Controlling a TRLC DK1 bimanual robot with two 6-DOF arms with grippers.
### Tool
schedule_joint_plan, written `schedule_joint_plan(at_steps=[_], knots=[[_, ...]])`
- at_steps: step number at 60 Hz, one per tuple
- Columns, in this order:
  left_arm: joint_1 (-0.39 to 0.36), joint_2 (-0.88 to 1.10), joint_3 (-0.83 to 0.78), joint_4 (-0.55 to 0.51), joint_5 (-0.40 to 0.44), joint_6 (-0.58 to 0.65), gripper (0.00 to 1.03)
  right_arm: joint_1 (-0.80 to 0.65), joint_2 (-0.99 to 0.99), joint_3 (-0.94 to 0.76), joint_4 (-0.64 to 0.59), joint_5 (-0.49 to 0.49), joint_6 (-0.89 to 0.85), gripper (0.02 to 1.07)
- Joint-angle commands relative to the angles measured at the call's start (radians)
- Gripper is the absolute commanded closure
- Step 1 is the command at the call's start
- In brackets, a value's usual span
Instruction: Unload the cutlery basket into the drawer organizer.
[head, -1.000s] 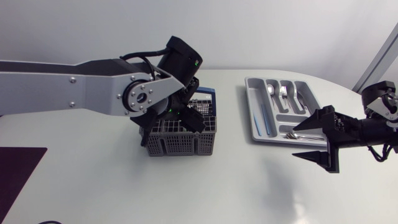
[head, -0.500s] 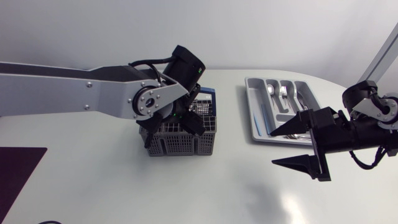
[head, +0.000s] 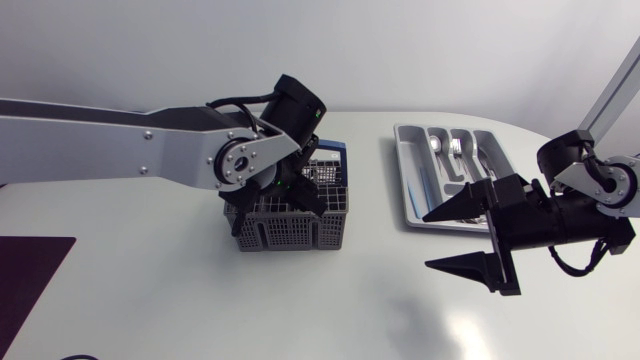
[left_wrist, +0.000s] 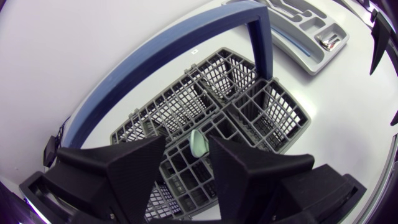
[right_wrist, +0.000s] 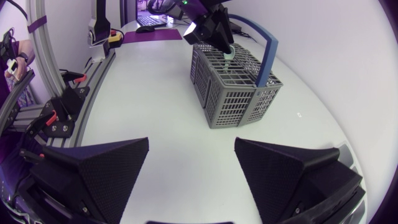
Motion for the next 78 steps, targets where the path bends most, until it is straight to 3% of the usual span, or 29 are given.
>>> schedule_joint_plan(at_steps=[1,14,30,78], knots=[[0.007,0.036,-0.016,0.011,-0.010,-0.022,0.44,0.012,-0.017,-0.039,0.014,-0.007,0.028,0.08],[0.004,0.055,-0.009,0.020,-0.010,-0.020,0.49,0.016,-0.039,-0.045,0.036,-0.006,0.051,0.08],[0.001,0.055,-0.029,0.049,-0.010,-0.020,0.80,0.023,-0.050,-0.060,0.042,-0.006,0.055,0.08],[-0.036,-0.045,-0.118,0.126,-0.017,0.029,0.89,0.035,-0.062,-0.086,0.077,0.000,0.078,0.08]])
